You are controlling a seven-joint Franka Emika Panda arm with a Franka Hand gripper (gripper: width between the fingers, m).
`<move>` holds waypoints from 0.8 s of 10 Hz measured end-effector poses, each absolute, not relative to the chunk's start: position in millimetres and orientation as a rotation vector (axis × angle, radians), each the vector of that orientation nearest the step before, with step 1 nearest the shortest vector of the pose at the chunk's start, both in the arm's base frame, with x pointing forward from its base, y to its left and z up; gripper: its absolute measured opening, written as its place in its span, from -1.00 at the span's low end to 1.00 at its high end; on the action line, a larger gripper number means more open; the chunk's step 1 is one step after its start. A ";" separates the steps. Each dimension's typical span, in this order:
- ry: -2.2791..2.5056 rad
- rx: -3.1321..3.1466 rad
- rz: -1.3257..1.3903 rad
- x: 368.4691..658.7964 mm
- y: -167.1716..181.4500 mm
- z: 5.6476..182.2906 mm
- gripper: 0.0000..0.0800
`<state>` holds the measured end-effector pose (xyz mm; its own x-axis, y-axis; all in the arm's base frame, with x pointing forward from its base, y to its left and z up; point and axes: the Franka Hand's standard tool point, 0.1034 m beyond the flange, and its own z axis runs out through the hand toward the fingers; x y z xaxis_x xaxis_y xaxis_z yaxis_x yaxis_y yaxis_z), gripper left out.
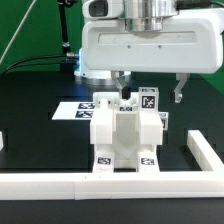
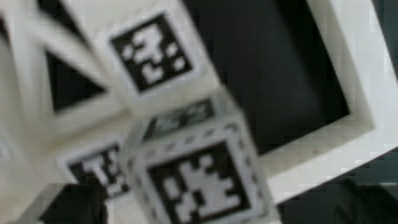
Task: Assemble chair
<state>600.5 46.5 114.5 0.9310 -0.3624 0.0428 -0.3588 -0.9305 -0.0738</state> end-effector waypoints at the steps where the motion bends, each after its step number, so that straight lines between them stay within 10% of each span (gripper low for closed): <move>1: 0.588 -3.018 -0.083 600.5 46.8 114.5 0.62; 3: 0.632 -3.008 -0.082 600.5 46.8 114.3 0.55; 5: 0.846 -2.951 -0.074 600.5 46.9 114.1 -0.29; 8: 1.087 -2.867 -0.070 601.3 43.7 113.4 -0.29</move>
Offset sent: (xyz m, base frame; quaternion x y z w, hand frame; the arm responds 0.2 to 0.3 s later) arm 0.0000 0.0000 0.0000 0.0000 0.0000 0.1296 0.9916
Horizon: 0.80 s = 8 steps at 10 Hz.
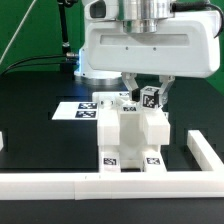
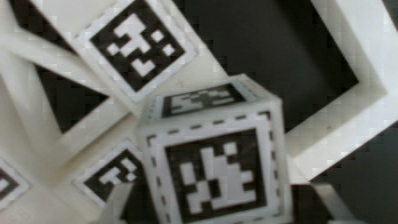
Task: Assemble chair
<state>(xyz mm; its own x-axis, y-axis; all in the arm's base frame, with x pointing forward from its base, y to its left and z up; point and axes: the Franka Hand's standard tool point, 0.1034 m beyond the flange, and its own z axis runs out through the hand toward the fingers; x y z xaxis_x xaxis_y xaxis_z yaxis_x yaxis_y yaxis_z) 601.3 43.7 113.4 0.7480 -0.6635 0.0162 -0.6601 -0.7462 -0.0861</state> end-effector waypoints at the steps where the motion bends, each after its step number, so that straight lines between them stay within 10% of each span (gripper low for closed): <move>1: 1.198 -2.819 -0.065 601.3 42.8 113.2 -0.29; 8: 1.872 -2.390 -0.006 598.0 36.1 113.8 -0.29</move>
Offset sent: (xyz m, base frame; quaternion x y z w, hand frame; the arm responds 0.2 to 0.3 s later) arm -0.0044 -0.0100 -0.0045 0.0100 -0.0111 0.2720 0.9622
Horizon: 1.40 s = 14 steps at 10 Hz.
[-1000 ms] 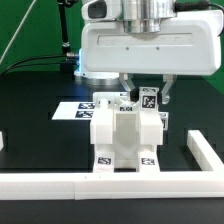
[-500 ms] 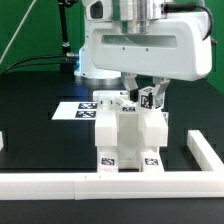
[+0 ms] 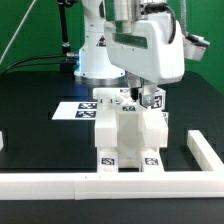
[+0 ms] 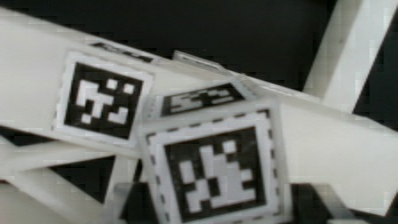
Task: Assemble chair
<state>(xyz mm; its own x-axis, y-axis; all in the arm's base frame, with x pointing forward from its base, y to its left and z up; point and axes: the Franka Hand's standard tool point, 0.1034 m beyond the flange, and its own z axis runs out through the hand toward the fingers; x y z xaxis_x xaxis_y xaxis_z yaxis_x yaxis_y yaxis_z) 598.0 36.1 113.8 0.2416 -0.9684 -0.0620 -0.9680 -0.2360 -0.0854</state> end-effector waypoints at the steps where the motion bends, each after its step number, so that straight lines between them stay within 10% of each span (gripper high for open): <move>1: 1.979 -2.290 0.012 596.7 35.4 114.1 -0.29; 14: 2.430 -1.760 0.090 591.7 40.4 116.4 -0.29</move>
Offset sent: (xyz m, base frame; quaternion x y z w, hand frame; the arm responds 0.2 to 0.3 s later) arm -0.0068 0.0003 -0.0046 0.0172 -0.0205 0.2573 0.9660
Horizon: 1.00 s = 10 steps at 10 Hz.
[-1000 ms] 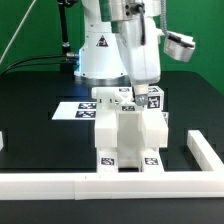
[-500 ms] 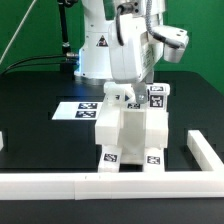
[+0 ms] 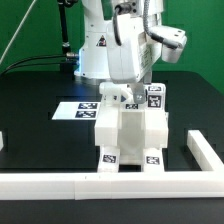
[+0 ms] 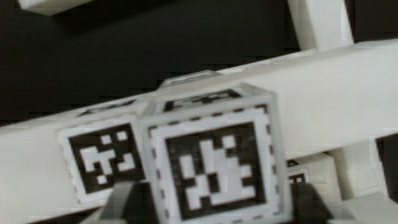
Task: Assemble chair
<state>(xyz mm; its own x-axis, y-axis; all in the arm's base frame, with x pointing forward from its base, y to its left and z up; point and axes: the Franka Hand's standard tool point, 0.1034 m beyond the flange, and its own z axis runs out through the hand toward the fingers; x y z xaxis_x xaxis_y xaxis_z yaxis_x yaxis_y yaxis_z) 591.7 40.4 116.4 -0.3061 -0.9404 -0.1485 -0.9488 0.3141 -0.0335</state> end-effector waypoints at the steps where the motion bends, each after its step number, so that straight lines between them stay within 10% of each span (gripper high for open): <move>1: 2.425 -1.765 0.090 591.7 40.7 116.4 -0.29; 6: 2.418 -1.772 0.081 590.7 41.4 115.1 -0.29; 8: 2.419 -1.773 0.082 590.3 41.4 114.0 0.43; 10: 2.420 -1.774 0.083 590.0 41.3 113.3 0.58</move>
Offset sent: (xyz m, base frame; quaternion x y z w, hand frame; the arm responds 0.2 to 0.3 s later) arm -0.0036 0.0034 -0.0119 0.0200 -0.0051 0.0056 0.9998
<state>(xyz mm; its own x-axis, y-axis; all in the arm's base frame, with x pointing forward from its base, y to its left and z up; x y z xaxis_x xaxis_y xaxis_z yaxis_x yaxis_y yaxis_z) 590.0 41.3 113.3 -0.2951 -0.9445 -0.1445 -0.9521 0.3034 -0.0381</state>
